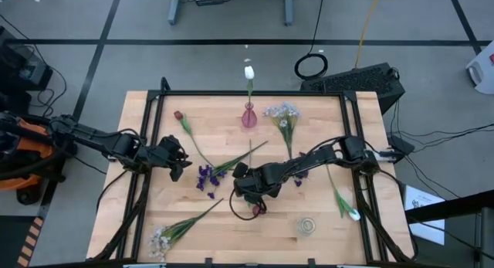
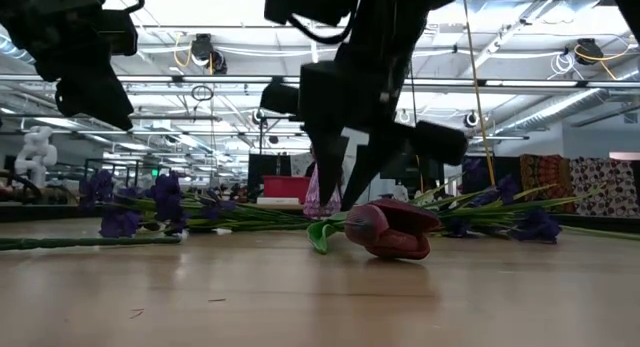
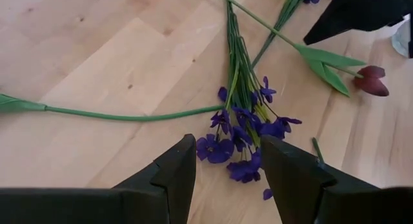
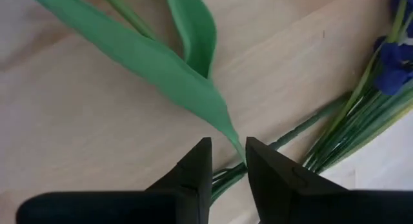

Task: Sort flowers into vase by color
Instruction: Put the right red tulip into the transparent vase

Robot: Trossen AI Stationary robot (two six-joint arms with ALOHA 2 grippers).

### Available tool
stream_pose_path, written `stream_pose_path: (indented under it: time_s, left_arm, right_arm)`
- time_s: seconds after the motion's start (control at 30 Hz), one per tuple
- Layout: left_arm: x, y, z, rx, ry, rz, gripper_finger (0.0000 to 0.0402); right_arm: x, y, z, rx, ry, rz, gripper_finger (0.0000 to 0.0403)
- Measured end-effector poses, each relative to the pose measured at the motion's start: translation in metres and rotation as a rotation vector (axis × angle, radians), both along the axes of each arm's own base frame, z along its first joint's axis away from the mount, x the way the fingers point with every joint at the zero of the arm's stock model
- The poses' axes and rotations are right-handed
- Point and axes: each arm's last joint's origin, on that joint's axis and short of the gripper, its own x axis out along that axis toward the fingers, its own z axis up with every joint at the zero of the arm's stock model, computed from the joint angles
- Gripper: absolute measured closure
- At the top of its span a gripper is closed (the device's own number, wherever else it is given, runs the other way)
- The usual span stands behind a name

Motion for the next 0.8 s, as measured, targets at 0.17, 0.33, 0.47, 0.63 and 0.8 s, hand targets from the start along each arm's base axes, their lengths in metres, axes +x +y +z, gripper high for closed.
stream_pose_path:
  time_s: [0.17,0.33,0.47,0.63,0.8]
  left_arm:
    - [0.001,0.000,0.001,-0.004,-0.010,0.005,0.0224]
    - [0.004,-0.001,0.003,-0.013,-0.053,0.008,0.0224]
    - [0.004,-0.001,0.004,-0.012,-0.055,0.009,0.0224]
    - [0.004,-0.001,0.003,-0.006,-0.053,0.005,0.0224]
    - [0.004,-0.001,0.003,0.008,-0.050,-0.009,0.0224]
  right_arm:
    - [0.005,-0.005,-0.009,-0.011,0.015,0.042,0.0319]
    - [0.007,-0.006,-0.016,0.032,0.024,0.066,0.0324]
    - [0.008,-0.004,-0.018,0.040,0.018,0.041,0.0351]
    - [0.007,0.001,-0.018,0.094,-0.030,-0.132,0.0395]
    - [0.004,0.000,0.012,0.217,-0.175,-0.436,0.0399]
